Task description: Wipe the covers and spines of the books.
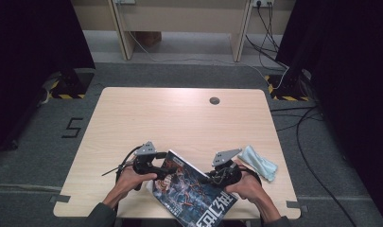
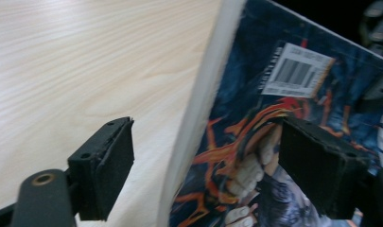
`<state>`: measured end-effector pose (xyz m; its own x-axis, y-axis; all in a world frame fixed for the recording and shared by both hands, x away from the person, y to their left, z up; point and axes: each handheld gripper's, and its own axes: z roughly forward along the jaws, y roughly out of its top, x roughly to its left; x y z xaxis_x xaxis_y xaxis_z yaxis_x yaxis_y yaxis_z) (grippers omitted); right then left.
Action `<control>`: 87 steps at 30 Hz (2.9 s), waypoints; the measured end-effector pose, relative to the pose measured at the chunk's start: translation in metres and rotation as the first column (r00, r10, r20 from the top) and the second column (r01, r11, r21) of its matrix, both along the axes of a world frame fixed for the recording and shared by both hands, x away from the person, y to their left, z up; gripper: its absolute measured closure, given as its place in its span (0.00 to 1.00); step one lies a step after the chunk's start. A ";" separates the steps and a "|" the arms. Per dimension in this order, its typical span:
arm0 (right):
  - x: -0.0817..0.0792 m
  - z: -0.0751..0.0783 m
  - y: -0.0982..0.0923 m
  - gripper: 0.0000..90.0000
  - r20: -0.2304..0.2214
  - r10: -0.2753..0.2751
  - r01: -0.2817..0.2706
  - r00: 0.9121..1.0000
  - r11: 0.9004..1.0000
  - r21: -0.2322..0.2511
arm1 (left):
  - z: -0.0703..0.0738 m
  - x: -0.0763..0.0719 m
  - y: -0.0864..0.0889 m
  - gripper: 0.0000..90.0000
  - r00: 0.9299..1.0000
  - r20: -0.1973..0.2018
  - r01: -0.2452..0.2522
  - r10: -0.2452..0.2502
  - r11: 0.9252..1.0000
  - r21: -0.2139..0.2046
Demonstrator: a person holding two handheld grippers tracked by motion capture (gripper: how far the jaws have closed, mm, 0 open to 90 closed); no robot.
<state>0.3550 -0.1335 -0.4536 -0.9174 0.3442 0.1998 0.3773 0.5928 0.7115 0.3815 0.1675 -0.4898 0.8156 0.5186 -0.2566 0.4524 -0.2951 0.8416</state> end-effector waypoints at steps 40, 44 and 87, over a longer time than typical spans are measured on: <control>0.039 0.019 -0.074 0.36 0.071 -0.472 0.474 0.879 0.880 -0.022 | 0.010 -0.013 0.018 0.91 0.985 0.160 -0.062 0.058 0.998 0.023; 0.041 0.018 -0.094 0.38 0.116 -0.527 0.535 0.842 0.843 -0.056 | 0.009 -0.011 0.023 0.91 0.984 0.152 -0.101 0.097 0.995 0.022; 0.047 -0.024 -0.140 0.87 0.164 -0.591 0.613 0.790 0.756 -0.228 | 0.008 -0.034 0.023 0.91 0.988 0.120 -0.101 0.098 0.995 0.024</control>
<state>0.4024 -0.2733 -0.4774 -0.5116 0.8584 -0.0375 0.6687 0.4252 0.6100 0.3473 0.1902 -0.4823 0.7832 0.6048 -0.1445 0.3784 -0.2792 0.8825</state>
